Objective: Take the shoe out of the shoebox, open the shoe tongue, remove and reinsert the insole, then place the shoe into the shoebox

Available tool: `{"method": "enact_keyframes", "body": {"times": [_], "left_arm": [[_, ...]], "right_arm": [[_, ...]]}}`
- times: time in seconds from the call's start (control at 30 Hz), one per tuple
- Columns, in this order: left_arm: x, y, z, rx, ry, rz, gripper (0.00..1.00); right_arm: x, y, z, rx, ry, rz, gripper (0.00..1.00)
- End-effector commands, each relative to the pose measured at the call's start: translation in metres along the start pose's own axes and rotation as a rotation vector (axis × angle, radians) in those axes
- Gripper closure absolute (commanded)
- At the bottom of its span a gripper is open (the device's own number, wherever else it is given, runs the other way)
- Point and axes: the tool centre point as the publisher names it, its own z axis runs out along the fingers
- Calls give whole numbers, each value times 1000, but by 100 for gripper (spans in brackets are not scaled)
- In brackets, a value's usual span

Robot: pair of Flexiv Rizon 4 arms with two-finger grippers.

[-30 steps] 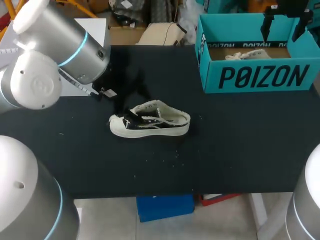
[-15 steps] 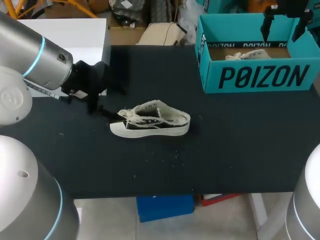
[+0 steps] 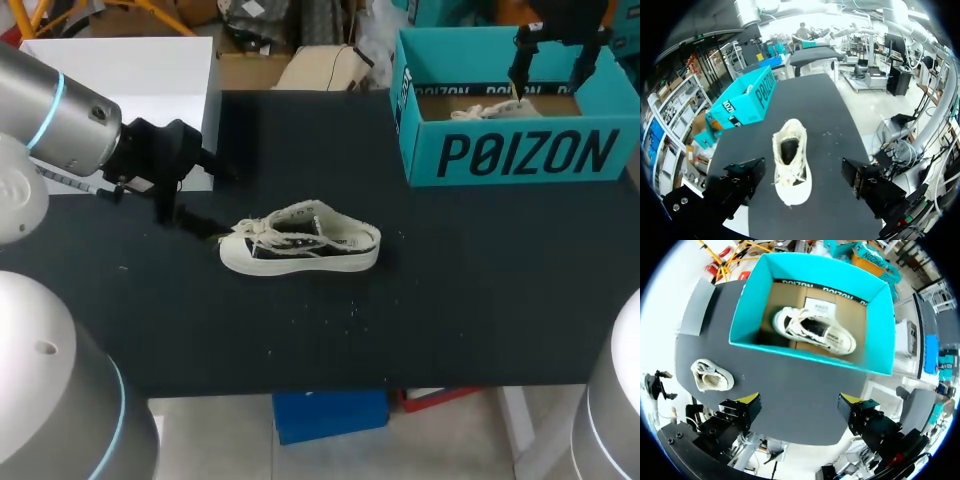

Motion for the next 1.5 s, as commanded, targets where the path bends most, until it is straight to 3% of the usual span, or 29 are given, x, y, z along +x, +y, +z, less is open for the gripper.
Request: {"method": "enact_keyframes", "body": {"times": [0.03, 0.27, 0.3, 0.33, 0.37, 0.77, 0.83, 0.87, 1.33, 1.5], "left_arm": [[0, 0, 1, -2, -1, 1, 0], [0, 0, 1, -2, -1, 1, 0], [0, 0, 1, -2, -1, 1, 0], [0, 0, 1, -2, -1, 1, 0], [0, 0, 1, -2, -1, 1, 0], [0, 0, 1, -2, -1, 1, 0], [0, 0, 1, -2, -1, 1, 0], [0, 0, 1, -2, -1, 1, 0], [0, 0, 1, -2, -1, 1, 0], [0, 0, 1, -2, -1, 1, 0]], "right_arm": [[0, -20, 0, -50, 23, -442, 0], [0, -20, 0, -50, 23, -442, 0], [24, -19, -7, -99, 23, -644, 0], [54, -28, -13, -130, 35, -851, 0], [70, -43, -18, -156, 78, -1055, 0], [70, -43, -18, -156, 78, -1055, 0], [93, -58, -18, -263, 47, -1300, 0], [92, -63, -15, -243, -17, -1263, 0], [92, -63, -15, -243, -17, -1263, 0], [125, -79, 17, -302, 24, -1233, 0]]}}
